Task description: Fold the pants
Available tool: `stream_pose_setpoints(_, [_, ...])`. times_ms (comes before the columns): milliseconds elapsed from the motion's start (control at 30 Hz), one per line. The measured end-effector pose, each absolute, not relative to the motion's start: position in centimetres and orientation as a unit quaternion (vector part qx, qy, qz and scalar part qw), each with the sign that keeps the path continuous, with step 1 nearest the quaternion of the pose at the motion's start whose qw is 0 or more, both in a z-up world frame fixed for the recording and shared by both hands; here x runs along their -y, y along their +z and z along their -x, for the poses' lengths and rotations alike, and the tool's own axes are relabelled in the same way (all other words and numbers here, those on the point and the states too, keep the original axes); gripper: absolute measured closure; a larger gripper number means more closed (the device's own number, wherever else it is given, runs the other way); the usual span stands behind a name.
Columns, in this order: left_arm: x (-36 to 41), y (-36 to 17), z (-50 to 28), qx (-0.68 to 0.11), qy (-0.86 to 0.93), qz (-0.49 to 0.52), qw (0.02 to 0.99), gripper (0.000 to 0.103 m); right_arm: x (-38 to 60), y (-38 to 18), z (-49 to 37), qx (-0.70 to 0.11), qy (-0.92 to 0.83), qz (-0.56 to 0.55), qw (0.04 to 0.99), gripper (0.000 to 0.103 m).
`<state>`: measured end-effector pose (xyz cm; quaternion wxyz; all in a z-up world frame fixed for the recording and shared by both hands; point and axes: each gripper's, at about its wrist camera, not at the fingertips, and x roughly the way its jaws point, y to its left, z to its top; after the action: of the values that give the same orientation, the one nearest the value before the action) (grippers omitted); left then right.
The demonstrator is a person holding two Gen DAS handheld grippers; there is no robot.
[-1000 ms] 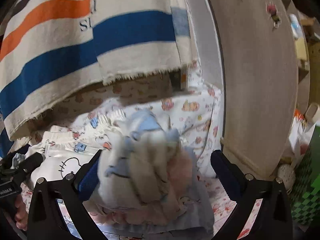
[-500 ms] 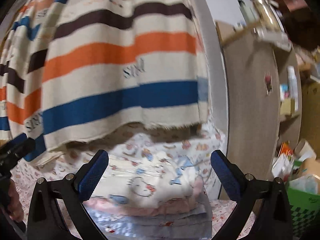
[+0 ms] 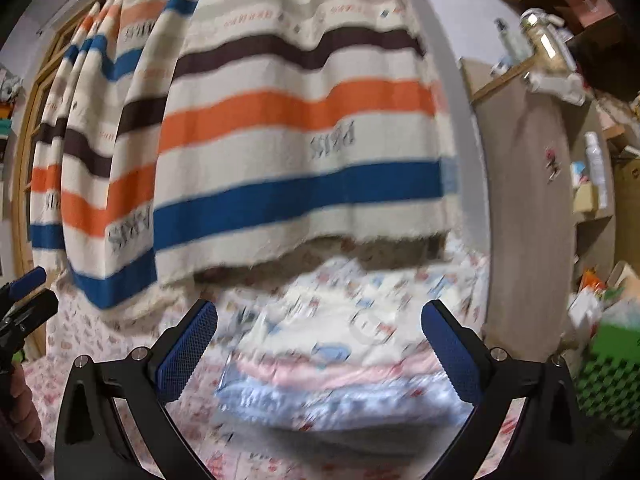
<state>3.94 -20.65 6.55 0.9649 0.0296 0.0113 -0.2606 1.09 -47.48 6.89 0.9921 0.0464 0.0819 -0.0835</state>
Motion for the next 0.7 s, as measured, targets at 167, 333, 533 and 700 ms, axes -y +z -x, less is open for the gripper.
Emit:
stream_pose_setpoints(167, [20.3, 3.7, -5.2, -0.043, -0.252, -0.033, 0.966, 0.0, 46.4, 3.9, -2.9, -0.104, -0.069, -0.036, 0.991, 0.001])
stream_pose_setpoints(333, [20.6, 0.7, -7.0, -0.086, -0.242, -0.037, 0.966, 0.0, 47.2, 1.3, -4.7, -0.16, -0.052, -0.07, 0.983, 0.001])
stream_pose_setpoints(533, [19.8, -0.8, -8.2, -0.135, -0.215, -0.012, 0.967, 0.0, 46.6, 0.5, -5.6, -0.178, -0.064, -0.042, 0.981, 0.001])
stream_pose_setpoints(700, [19.8, -0.6, -8.9, -0.152, -0.181, -0.015, 0.972, 0.0, 45.9, 0.5, -5.8, -0.186, -0.097, -0.016, 0.978, 0.001])
